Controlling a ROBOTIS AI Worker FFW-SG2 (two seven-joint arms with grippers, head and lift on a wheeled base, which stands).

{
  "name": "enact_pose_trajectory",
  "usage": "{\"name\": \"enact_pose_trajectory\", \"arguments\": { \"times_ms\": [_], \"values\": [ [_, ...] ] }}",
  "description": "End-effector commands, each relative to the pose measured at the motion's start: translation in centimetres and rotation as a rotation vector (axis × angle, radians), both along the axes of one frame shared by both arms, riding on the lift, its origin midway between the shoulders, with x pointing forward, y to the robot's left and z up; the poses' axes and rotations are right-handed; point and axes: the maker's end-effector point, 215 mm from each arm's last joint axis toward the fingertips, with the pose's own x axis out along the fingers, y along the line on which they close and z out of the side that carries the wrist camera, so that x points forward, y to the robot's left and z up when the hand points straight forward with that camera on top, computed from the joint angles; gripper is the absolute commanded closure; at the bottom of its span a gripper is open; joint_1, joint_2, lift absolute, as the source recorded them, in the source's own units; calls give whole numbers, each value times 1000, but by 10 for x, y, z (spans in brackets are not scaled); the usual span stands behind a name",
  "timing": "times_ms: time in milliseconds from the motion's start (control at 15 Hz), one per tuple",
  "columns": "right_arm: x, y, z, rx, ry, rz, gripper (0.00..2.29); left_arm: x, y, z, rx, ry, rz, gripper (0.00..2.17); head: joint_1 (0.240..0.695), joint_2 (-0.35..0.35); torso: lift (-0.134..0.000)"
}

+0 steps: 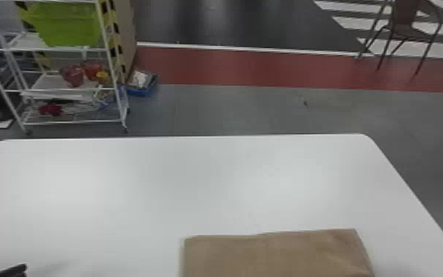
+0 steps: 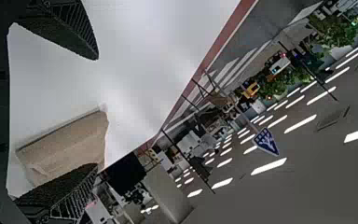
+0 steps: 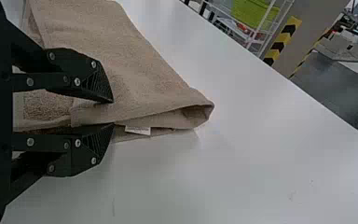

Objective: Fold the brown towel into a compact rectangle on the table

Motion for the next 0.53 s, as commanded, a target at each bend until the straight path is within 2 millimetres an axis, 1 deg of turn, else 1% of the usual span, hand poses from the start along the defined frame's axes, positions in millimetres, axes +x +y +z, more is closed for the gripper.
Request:
{"name": "enact_pose_trajectory", "arguments": {
  "times_ms": [0, 200, 467],
  "values": [
    [-5, 1, 1, 4, 4, 1, 417, 0, -7, 2, -14, -5, -14, 63, 695, -112, -122],
    [-2, -2, 8, 11, -11, -13, 417, 0, -12, 0, -15, -1, -26, 63, 695, -119, -122],
    [6, 1, 14, 30, -31, -13, 421, 1, -17, -2, -15, 0, -39, 63, 695, -135, -122]
  ]
}}
